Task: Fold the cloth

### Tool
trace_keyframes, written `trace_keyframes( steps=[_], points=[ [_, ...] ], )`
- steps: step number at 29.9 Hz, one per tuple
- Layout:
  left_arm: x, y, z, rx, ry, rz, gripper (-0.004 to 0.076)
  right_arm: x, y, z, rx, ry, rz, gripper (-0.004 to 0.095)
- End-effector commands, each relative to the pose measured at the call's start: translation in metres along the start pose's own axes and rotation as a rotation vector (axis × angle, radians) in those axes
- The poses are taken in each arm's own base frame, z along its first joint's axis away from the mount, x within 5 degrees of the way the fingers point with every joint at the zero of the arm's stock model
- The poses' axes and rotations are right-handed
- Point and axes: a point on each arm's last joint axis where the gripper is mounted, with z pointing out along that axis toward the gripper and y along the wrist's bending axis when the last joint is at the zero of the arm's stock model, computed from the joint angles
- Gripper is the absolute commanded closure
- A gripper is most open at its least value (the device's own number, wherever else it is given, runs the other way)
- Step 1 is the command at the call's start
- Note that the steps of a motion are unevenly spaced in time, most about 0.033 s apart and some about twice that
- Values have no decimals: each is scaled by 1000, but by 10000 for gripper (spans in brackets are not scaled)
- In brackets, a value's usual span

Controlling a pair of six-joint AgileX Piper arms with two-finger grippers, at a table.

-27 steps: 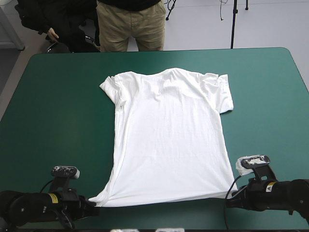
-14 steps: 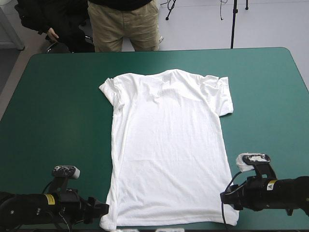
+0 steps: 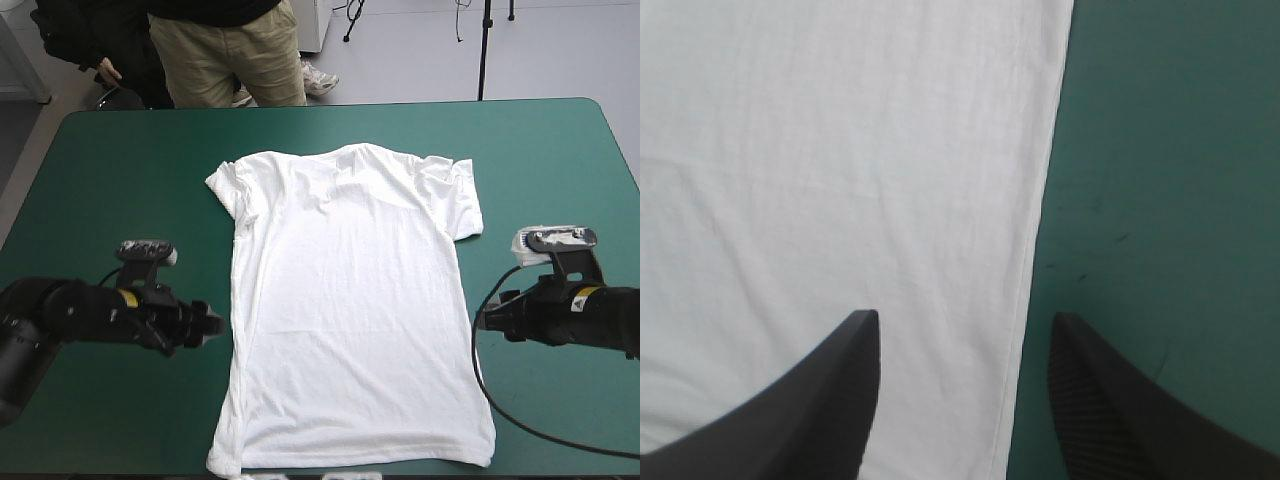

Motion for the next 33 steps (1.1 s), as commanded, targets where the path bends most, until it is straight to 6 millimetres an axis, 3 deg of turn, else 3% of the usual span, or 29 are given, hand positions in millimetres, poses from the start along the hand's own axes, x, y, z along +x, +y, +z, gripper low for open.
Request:
trace_keyframes(
  steps=[1, 5, 13, 21, 25, 33],
  points=[
    [-41, -1, 3, -40, -54, 29, 267, -26, 2, -8, -1, -83, -11, 426],
    [-84, 8, 28, -123, -3, 49, 267, -42, 3, -6, -1, -91, -16, 426],
    [-132, 20, 77, -175, 48, 19, 272, -49, 2, 1, 3, -73, -13, 426],
    [-139, 41, 124, -264, 143, 41, 275, -51, 1, 2, 12, -88, -16, 426],
    [-140, 45, 138, -277, 158, 40, 275, -52, 0, 2, 20, -97, -20, 426],
    [-142, 28, 154, -264, 121, 79, 316, -52, -1, 2, 28, -99, -23, 427]
  ],
)
